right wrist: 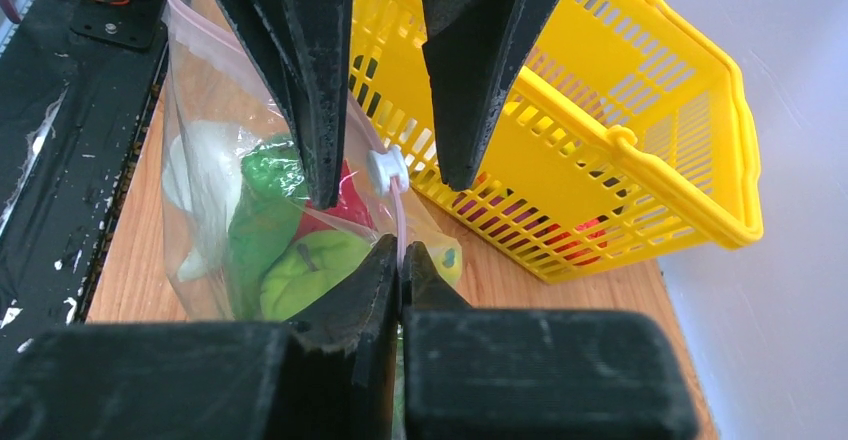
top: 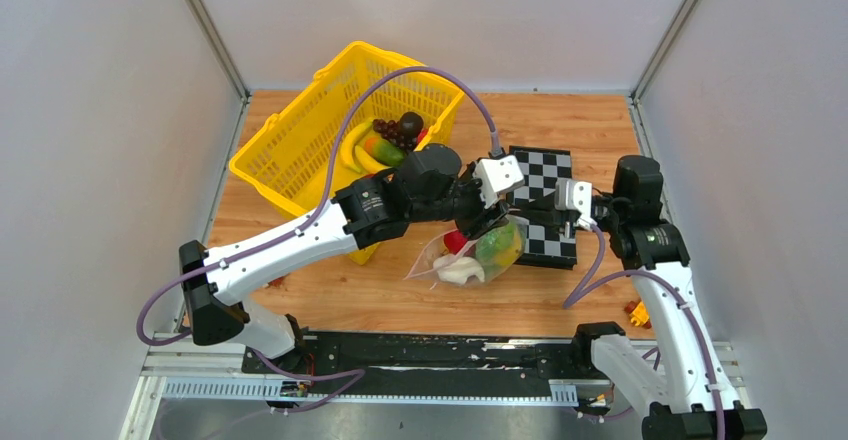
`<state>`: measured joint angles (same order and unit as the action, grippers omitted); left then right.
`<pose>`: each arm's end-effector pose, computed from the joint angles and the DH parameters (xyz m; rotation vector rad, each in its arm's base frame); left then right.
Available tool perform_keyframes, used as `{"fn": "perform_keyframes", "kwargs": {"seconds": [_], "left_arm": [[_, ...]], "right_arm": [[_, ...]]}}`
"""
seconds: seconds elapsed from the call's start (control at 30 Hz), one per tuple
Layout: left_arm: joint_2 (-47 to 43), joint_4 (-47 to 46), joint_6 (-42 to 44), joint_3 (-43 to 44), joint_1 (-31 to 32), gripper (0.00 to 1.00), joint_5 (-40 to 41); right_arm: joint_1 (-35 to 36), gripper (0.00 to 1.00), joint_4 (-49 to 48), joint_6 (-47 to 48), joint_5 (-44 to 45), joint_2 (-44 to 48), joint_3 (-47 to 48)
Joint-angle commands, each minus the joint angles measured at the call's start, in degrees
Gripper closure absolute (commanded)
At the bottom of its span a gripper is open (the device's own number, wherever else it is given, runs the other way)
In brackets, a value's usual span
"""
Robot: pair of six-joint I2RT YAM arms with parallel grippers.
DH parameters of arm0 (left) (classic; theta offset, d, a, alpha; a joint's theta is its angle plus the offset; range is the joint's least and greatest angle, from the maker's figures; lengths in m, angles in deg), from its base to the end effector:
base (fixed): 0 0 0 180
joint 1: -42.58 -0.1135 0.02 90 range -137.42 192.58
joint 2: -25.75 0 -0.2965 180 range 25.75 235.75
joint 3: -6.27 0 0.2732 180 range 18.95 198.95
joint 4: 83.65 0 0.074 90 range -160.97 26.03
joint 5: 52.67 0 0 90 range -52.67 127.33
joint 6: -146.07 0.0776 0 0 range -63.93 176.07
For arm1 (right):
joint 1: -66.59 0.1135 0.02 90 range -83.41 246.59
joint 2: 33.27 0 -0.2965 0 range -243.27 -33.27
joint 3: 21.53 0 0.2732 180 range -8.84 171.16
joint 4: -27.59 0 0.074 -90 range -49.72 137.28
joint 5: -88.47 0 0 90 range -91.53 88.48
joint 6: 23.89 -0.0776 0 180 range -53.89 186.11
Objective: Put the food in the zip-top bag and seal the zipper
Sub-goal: Zip the zipper food storage bag at the center of the board.
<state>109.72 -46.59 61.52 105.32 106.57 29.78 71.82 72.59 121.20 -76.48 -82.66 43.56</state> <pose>0.1630 -0.3573 0.4229 1.2340 1.6217 -0.7888 0.1646 0.0903 0.3664 -1.4227 1.0210 0.7163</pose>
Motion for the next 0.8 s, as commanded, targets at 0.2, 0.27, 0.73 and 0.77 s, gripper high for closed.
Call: {"fn": "perform_keyframes", "kwargs": {"seconds": [0.2,0.27,0.73,0.77], "left_arm": [[-0.4,-4.2,1.0,0.1,0.1,0.55,1.1],[-1.2,-5.7,0.6,-0.8,0.1,0.61,1.0],[-5.8,-4.0,0.9,-4.4,0.1,1.0,0.9],[-6.4,-3.6,0.9,-4.6,0.1,1.0,1.2]], "right_arm": [[0.6,1.0,-6.8,-8.0,1.8,2.1,-0.8],[0.6,1.0,-6.6,-8.4,2.3,2.2,-0.9],[1.1,1.0,-15.0,-23.2,12.7,3.0,-1.6],[1.1,1.0,-15.7,-24.5,13.4,3.1,-1.7]]}}
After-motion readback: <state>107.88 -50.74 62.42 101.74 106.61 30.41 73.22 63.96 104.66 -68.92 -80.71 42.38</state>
